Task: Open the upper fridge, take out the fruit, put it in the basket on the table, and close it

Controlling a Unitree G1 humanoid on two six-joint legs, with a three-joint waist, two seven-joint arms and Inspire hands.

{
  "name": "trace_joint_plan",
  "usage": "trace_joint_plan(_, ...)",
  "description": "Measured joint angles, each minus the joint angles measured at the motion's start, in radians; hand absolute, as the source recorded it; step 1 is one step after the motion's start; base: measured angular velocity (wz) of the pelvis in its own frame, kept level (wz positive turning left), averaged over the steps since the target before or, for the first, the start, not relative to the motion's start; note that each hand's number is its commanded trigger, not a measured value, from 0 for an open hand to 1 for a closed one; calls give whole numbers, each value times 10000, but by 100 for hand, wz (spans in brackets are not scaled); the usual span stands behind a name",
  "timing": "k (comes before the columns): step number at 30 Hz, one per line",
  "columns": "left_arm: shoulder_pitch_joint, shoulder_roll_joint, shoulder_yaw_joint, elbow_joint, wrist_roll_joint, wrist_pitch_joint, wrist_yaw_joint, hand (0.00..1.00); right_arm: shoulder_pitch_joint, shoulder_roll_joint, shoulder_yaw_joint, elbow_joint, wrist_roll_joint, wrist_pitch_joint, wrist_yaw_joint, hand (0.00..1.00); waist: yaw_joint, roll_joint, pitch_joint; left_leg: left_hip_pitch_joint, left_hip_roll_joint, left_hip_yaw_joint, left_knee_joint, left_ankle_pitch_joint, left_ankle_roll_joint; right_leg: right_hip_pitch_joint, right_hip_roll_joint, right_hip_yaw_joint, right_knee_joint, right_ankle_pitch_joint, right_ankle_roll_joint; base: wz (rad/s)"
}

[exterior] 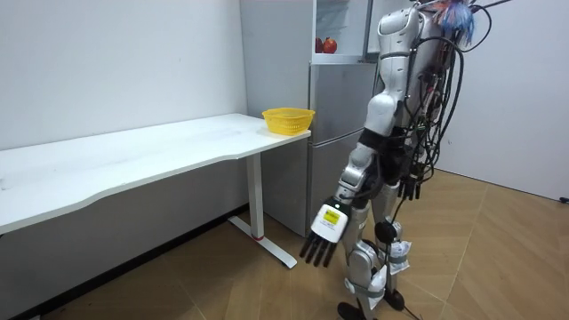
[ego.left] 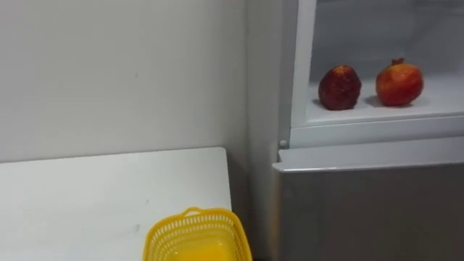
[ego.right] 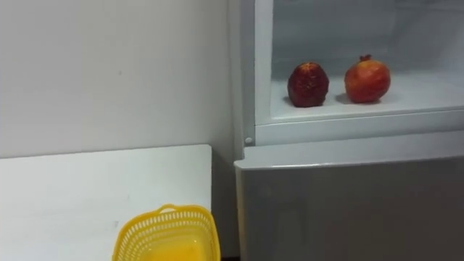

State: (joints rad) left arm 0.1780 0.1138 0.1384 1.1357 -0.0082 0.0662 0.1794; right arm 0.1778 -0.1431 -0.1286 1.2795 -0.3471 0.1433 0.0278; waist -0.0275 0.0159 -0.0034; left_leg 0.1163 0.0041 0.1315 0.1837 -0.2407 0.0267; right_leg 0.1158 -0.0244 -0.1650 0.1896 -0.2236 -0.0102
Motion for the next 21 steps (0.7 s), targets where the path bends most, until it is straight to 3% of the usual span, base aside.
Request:
trace_joint_plan(8, 105, 53, -462, -369, 691, 74, -420, 0, -16, 75, -9, -134, 285, 104, -477, 0, -221, -294, 21, 19, 4, 349, -14, -1, 6, -167, 65, 333, 152, 30, 20, -15)
trace_joint_plan(14, 171, 179, -638, -298, 904, 63, -556, 0, -7, 165, -84, -449, 300, -207, -1313, 0, -214, -216, 31, 60, 27, 374, -211, -4, 8, -294, 145, 522, 152, 43, 15, -5)
trace_joint_plan(21, 345, 179, -646, -189, 1284, 61, -527, 0, 10, 198, -761, -1569, 1997, -633, -3173, 0, -262, -147, 39, 28, -7, 372, -185, -2, 10, -340, 134, 574, 142, 41, 19, -1)
